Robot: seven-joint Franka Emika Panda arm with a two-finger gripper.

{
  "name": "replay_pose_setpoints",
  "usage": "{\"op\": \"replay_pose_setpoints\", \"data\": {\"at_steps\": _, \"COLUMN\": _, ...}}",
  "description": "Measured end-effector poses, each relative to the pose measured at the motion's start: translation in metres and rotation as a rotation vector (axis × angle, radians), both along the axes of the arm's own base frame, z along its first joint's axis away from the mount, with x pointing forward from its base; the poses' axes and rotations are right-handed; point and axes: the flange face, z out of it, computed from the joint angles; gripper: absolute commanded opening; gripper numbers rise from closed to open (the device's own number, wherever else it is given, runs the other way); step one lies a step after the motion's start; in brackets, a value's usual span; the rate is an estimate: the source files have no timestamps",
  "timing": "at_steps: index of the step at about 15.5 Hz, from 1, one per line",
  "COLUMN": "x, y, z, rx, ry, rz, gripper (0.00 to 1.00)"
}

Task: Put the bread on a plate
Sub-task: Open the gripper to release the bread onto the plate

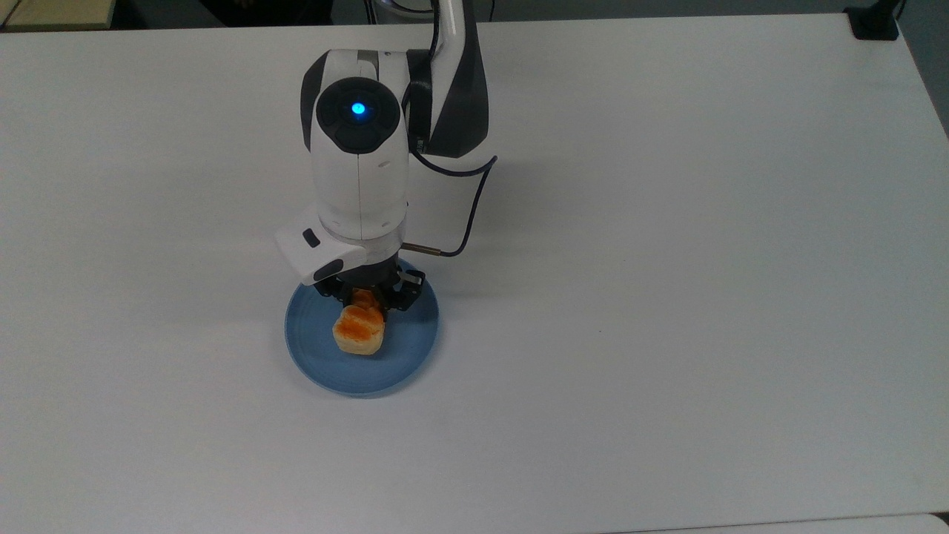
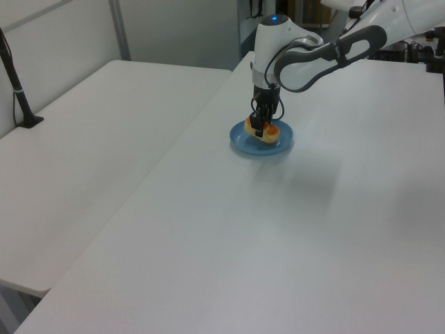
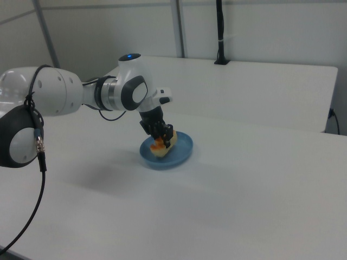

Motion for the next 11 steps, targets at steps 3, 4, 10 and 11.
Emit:
{"op": "replay_pose_setpoints", "data": {"at_steps": 3, "x": 0.0, "y": 0.001, "z": 0.0, "rx": 0.0, "ry": -0.001, "rz": 0.0, "gripper": 1.0}}
{"op": "replay_pose_setpoints", "data": {"at_steps": 4, "x": 0.0, "y": 0.001, "z": 0.0, "rx": 0.0, "ry": -0.001, "rz": 0.0, "gripper": 1.0}}
{"op": "replay_pose_setpoints", "data": {"at_steps": 10, "x": 0.003, "y": 0.0, "z": 0.012, "rx": -0.001, "ry": -0.021, "rz": -0.002, "gripper": 1.0}}
{"op": "replay_pose_setpoints", "data": {"at_steps": 11, "x": 0.002, "y": -0.002, "z": 0.026, "rx": -0.002, "ry": -0.032, "rz": -0.005, "gripper": 1.0}}
